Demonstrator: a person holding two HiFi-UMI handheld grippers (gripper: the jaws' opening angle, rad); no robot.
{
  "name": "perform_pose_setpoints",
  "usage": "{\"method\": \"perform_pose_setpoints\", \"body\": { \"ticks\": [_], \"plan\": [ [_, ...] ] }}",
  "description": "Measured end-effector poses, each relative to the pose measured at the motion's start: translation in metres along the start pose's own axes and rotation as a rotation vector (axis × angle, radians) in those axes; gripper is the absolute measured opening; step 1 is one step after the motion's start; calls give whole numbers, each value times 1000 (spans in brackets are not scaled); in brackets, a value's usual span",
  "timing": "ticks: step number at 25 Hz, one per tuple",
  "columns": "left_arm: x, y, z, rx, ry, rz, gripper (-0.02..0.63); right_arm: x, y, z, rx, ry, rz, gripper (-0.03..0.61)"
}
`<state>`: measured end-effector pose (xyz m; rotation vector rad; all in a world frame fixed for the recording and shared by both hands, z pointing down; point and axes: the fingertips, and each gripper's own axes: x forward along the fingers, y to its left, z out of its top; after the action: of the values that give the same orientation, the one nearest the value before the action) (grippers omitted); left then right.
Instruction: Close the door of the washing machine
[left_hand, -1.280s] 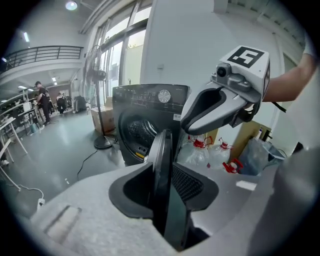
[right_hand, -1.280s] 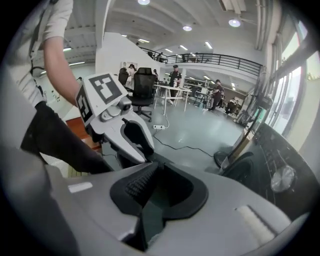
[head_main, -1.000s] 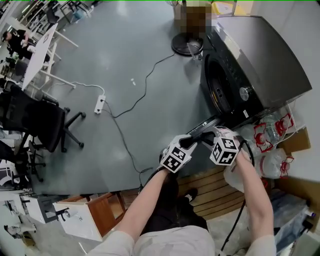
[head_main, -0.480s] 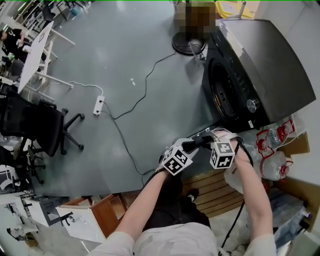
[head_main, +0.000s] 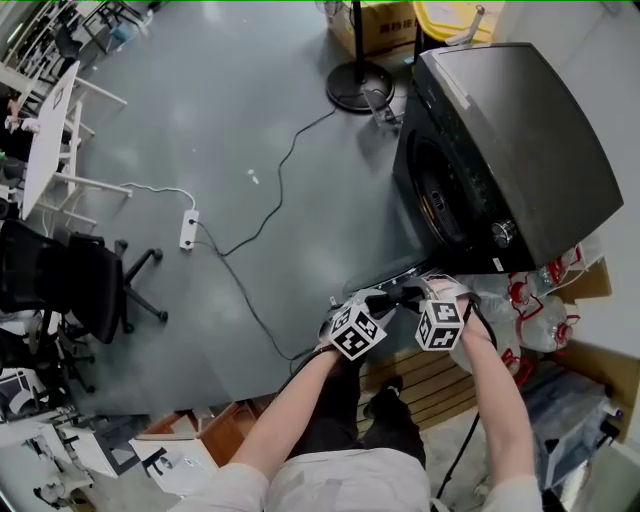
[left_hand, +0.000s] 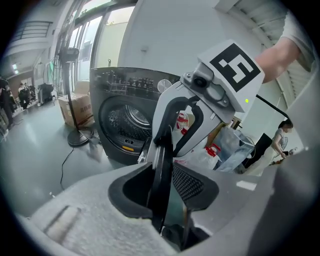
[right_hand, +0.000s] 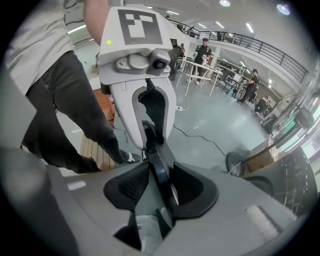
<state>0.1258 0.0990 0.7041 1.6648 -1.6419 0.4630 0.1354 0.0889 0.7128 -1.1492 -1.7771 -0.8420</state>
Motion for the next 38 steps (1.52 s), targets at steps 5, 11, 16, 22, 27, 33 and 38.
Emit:
{"method": "perform_pose_setpoints", "body": {
  "ticks": [5,11,16,22,27,33,38],
  "plan": [
    [-3,12,2,38,28,-14,127,3,-10,6,36,-3,-33,150],
    [-5,28,8,70,41,-13,129,5,-26,10,100,-13,-71,150],
    [-1,50,16,70,39,13,134,9,-47,11,154,-41,-117,150],
    [2,78,27,84,59,8,144,12,-75,12,206,-77,-177,150],
    [5,102,38,118,67,-5,155,13,-99,15,254,-105,-200,146],
    [14,131,59,184,100,-62,163,13,-133,11,341,-134,-221,143],
    [23,153,77,227,124,-99,175,11,-160,5,417,-157,-234,141]
  ]
}}
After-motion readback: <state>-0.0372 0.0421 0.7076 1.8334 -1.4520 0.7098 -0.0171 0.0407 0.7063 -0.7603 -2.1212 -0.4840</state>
